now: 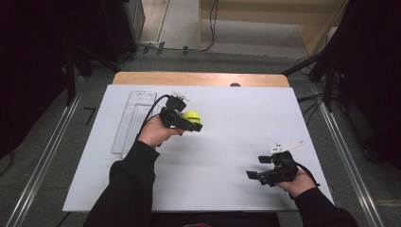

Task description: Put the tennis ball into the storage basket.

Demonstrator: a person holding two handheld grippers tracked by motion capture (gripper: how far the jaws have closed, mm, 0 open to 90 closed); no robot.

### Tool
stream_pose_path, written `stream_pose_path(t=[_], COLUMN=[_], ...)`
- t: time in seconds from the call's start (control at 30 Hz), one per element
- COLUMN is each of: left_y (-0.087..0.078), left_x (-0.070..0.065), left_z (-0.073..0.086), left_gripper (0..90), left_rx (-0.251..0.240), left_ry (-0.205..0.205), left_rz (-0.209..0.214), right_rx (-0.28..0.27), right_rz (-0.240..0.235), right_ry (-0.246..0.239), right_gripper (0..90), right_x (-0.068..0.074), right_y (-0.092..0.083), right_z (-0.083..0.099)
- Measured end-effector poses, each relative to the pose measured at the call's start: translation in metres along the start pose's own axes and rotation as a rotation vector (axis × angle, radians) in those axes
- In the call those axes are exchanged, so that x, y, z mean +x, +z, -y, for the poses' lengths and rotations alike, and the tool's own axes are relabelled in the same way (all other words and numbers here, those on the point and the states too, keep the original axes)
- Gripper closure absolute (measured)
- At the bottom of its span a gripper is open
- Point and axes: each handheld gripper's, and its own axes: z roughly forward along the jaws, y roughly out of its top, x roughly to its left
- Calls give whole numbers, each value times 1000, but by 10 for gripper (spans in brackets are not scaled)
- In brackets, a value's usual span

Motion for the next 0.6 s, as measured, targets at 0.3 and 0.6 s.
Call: stream_pose_path(t=[0.3, 0.6], left_y=[-10, -18], left_x=[-3, -5], left_z=[-4, -6], left_gripper=[270, 271], left_rx=[-2, -3], left_ry=[10, 19], left_rz=[4, -14], right_rx=[-1, -3], right_rz=[0, -2], right_ry=[3, -1], right_gripper=[131, 131], right_x=[0, 0], right_y=[0, 0], right_z=[0, 0])
